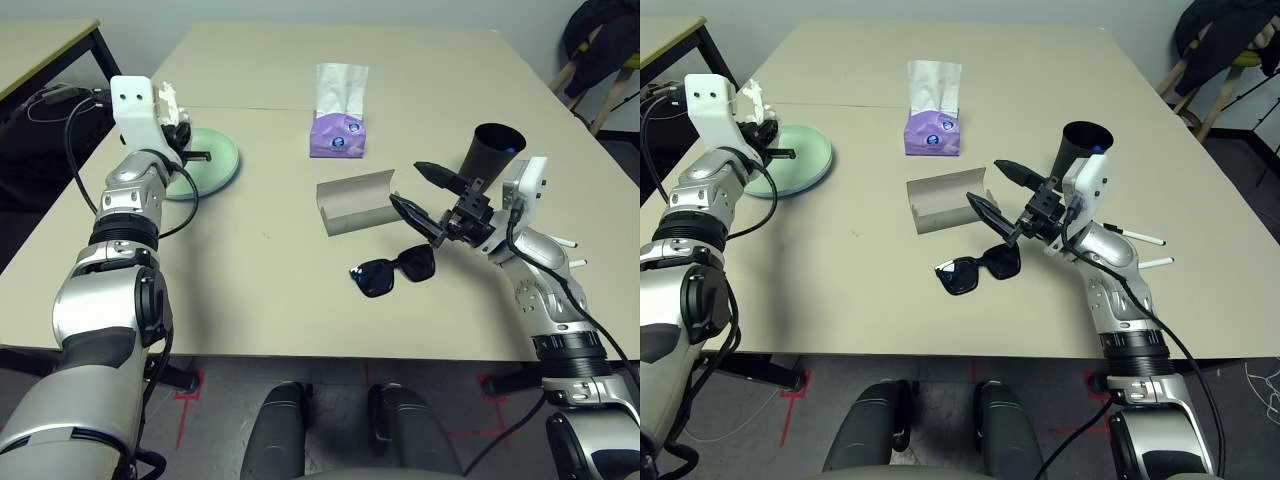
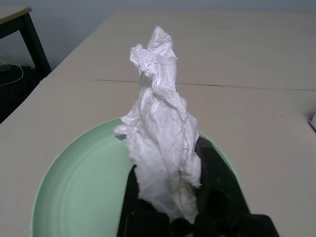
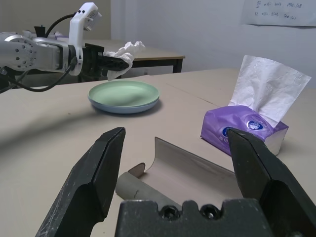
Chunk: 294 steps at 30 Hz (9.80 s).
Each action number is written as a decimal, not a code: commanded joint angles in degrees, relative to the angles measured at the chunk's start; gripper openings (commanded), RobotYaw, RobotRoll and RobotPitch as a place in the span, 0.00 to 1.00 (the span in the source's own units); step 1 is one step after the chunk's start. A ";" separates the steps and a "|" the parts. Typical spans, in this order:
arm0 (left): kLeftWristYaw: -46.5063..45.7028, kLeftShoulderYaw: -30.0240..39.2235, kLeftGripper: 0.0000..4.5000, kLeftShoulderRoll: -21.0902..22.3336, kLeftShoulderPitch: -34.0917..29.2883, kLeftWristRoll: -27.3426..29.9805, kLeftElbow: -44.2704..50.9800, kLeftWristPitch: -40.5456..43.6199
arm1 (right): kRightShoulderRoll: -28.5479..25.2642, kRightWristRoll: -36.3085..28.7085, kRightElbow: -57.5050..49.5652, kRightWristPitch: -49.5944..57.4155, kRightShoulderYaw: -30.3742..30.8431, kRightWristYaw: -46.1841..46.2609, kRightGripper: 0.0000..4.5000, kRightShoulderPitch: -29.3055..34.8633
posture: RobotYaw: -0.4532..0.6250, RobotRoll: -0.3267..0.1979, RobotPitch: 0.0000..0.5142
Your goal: Organize and tidy the items on the table.
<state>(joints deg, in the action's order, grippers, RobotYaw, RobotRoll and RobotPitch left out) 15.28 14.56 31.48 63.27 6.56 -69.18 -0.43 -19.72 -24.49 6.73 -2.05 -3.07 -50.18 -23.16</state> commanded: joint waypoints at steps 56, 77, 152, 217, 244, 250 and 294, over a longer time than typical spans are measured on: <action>76.12 -12.40 0.99 0.25 -30.82 12.01 37.83 -5.81 | -14.04 4.40 -12.86 20.18 7.04 -3.21 1.00 -5.74 | 0.47 0.62 0.34; 77.21 -17.04 0.99 -0.16 -32.06 13.11 40.55 -10.00 | -32.60 22.48 -31.59 48.23 37.76 -16.35 1.00 -29.14 | 0.48 0.62 0.37; 72.86 -17.56 1.00 -0.82 -34.20 12.97 45.79 -9.74 | -22.34 42.75 -19.14 42.34 45.59 -33.62 0.09 -30.44 | 0.51 0.62 0.34; 56.11 -14.65 1.00 -0.74 -35.36 14.90 57.02 -0.07 | -6.19 56.75 17.01 11.43 37.97 -16.83 0.08 -40.88 | 0.57 0.62 0.30; 58.01 -15.36 1.00 -1.38 -31.45 13.82 50.68 -2.33 | -6.72 45.31 3.78 35.31 24.60 -22.94 1.00 -39.77 | 0.49 0.62 0.24; 59.07 -15.65 1.00 -1.49 -29.68 13.59 47.60 -3.38 | -4.03 30.52 -6.87 41.71 8.36 -16.34 1.00 -26.87 | 0.45 0.62 0.24; 63.71 -13.75 1.00 -8.20 -20.35 10.83 21.14 -21.54 | -7.16 2.63 15.19 -4.74 -8.39 -14.05 1.00 3.53 | 0.43 0.62 0.24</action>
<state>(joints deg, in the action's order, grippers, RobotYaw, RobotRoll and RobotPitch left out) 78.72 0.95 23.51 42.62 18.11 -48.12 -21.87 -26.09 -21.47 22.68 -5.91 -11.86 -63.51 -20.45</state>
